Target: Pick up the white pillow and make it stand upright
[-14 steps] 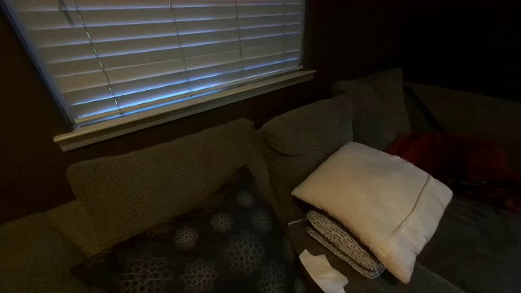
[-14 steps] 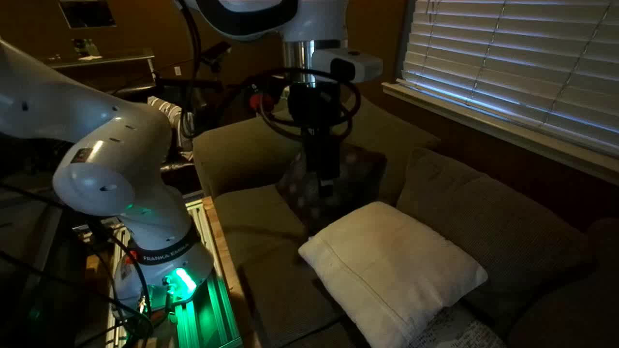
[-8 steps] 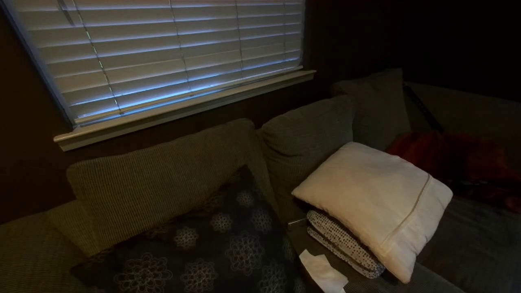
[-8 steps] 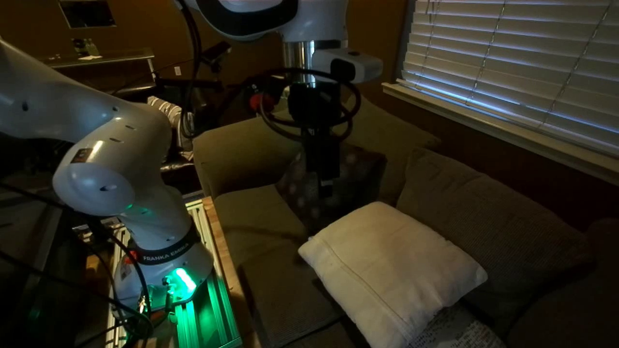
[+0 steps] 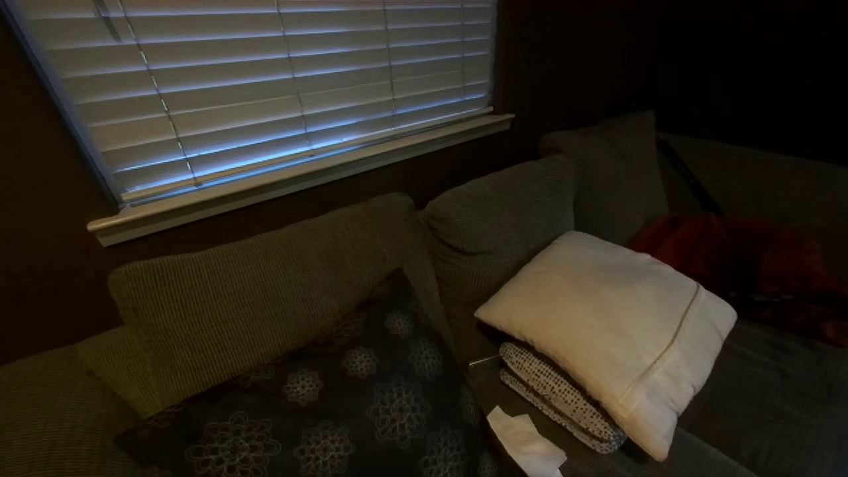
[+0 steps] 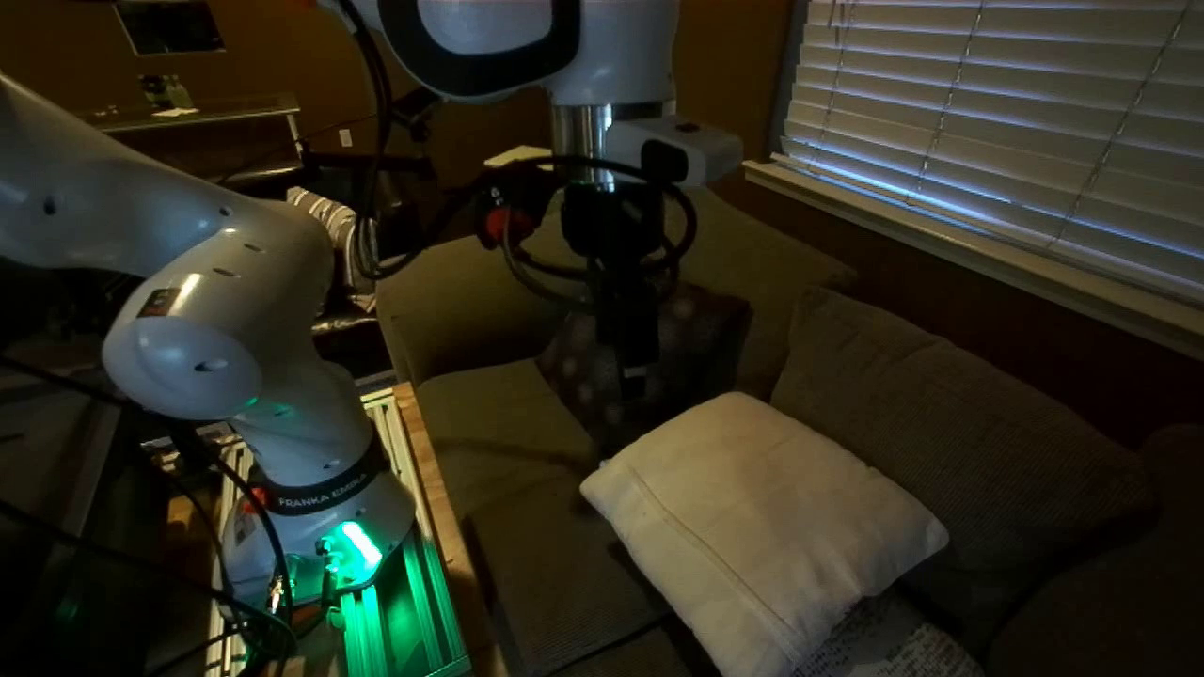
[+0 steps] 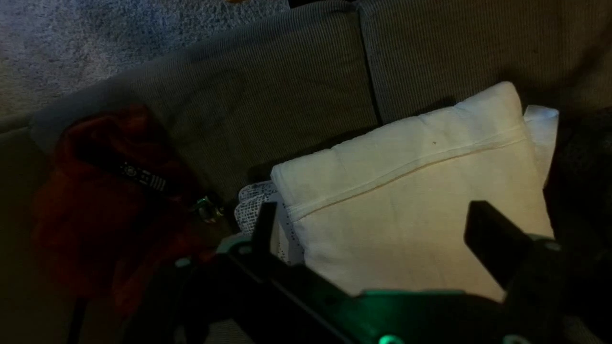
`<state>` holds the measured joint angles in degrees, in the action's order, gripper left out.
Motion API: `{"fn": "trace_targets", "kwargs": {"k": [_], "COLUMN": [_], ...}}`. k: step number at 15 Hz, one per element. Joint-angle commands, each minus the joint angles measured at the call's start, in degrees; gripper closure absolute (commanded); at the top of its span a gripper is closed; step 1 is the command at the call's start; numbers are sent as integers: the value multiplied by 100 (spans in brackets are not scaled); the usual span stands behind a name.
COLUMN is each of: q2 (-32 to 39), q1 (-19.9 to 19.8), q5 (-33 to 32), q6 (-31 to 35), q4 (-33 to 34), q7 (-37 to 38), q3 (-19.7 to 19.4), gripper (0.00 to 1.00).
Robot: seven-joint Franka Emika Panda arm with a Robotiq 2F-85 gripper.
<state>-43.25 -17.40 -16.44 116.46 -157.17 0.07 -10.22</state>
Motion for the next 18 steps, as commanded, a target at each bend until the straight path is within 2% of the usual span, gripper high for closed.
{"fn": "trace_targets", "kwargs": {"k": [1,5,9,13,18], "q2": [486,1218,2108,3136,4295], "q1": [-96,-161,-125,-116,-126], "q5": [50,119,509,1161,1515], "q6": [692,1506,2165,2231,3508], "q4": [-56,-86,-111,-153,-163], "q7": [336,375,244,315,164], "q3": [-121,-313,-604,-797,-907], "gripper": [0,0,0,0,0]}}
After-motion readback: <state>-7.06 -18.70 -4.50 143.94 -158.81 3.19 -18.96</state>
